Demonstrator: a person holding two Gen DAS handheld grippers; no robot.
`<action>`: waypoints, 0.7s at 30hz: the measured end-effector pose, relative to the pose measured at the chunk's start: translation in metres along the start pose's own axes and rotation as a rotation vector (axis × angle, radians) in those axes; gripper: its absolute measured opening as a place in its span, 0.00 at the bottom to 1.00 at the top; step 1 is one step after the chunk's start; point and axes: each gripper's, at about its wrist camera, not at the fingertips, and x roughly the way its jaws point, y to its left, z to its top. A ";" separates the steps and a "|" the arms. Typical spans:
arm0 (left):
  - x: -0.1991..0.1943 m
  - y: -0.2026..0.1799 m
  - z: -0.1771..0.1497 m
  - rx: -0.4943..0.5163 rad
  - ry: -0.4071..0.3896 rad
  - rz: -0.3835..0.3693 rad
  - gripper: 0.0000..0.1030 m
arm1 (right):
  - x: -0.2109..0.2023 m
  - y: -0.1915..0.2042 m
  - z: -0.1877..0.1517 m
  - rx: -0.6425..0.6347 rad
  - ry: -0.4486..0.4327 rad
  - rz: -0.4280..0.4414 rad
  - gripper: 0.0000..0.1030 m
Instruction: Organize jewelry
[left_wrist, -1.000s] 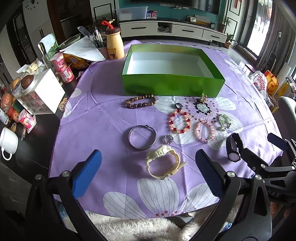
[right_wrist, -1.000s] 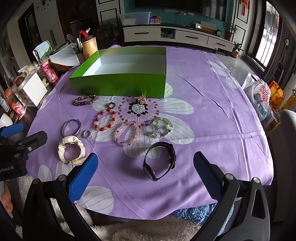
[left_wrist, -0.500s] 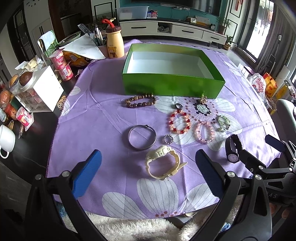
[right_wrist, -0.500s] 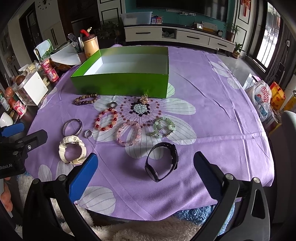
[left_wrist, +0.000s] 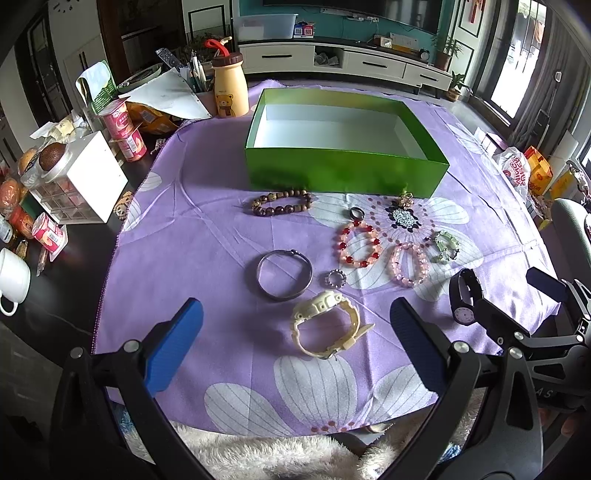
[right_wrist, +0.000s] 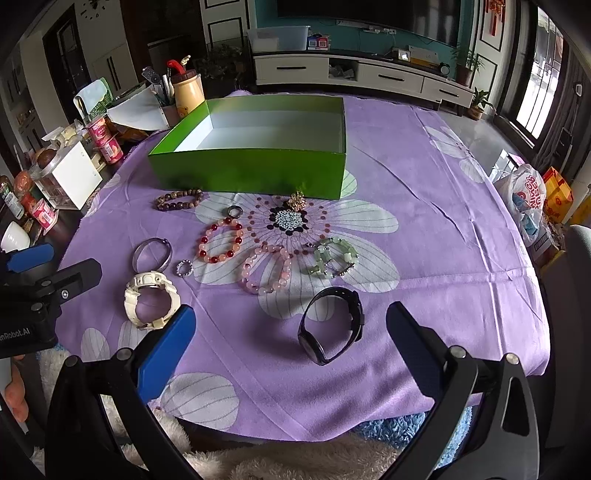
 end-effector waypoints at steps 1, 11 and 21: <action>0.000 0.000 0.000 0.001 0.001 -0.002 0.98 | 0.000 0.000 0.000 0.001 0.001 -0.001 0.99; -0.001 -0.001 -0.002 0.006 0.002 -0.003 0.98 | -0.002 -0.001 -0.001 0.000 -0.004 -0.007 0.99; -0.004 -0.003 -0.001 0.018 -0.008 -0.003 0.98 | -0.004 -0.001 0.000 -0.001 -0.008 -0.007 0.99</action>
